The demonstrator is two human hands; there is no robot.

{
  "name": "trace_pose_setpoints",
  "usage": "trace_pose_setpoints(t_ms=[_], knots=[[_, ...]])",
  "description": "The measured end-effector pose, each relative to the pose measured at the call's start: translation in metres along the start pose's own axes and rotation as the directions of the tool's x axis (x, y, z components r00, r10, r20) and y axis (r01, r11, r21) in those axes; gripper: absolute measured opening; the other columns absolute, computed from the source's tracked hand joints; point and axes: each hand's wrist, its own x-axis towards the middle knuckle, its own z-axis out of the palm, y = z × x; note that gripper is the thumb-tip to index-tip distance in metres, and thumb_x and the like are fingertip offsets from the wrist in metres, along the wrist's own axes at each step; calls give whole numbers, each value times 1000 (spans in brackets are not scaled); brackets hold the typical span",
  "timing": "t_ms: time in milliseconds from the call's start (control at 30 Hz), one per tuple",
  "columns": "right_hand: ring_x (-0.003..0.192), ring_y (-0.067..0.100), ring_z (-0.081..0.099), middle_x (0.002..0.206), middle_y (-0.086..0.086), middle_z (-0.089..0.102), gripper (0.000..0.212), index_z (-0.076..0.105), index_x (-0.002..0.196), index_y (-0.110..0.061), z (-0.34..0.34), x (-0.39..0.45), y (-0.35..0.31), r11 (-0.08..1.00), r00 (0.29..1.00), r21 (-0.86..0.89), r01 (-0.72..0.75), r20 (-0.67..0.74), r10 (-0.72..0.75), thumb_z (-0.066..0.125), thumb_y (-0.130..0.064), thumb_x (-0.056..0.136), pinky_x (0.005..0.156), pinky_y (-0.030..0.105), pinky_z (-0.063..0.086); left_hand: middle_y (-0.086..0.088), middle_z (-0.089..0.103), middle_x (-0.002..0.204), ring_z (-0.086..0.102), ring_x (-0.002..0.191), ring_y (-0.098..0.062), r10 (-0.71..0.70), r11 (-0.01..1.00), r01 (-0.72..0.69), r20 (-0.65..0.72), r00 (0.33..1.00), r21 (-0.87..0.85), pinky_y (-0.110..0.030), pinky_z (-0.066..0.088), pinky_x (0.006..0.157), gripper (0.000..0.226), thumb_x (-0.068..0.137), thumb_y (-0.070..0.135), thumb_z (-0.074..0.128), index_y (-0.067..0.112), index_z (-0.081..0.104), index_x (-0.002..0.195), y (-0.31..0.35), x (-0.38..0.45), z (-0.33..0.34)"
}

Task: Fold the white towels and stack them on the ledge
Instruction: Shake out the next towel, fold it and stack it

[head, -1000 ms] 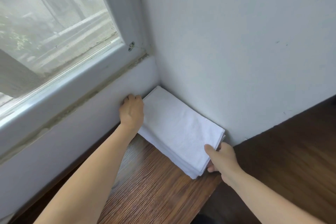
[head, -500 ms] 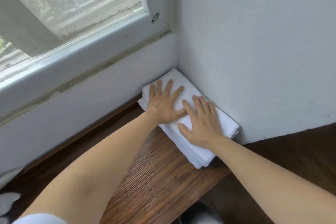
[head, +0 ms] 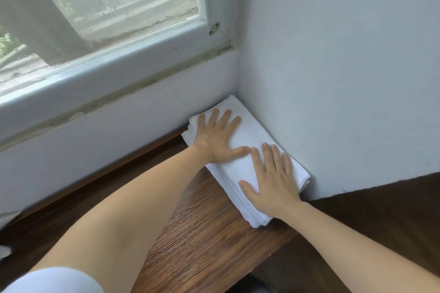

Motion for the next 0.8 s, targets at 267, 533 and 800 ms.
trace_pose_setpoints(t_ms=[267,533,800], knots=[[125,35,52,134,14,58,47,59,130,-8,-76,30,-44,991,993,127,41,-119,-25,46,-43,102,100,48,43,-9,14,168,13,155,-33,6,1000,-3,-136,991,23,-53,25,119,80,97,68,38,16,27,157,-16,-64,-34],[102,36,62,108,11,65,29,63,109,-10,-147,56,-173,935,946,182,303,-177,-272,48,-34,100,81,40,50,-2,61,110,59,104,-29,-268,961,274,-339,902,-29,-35,39,70,38,101,50,48,15,55,111,-90,-217,-75],[100,32,63,107,8,65,29,66,109,-14,-172,1,-346,777,787,148,612,-214,-579,48,-34,101,83,39,49,-3,68,101,65,99,-29,-640,759,634,-357,681,-151,-36,47,73,38,102,50,45,15,58,106,-164,-405,-58]])
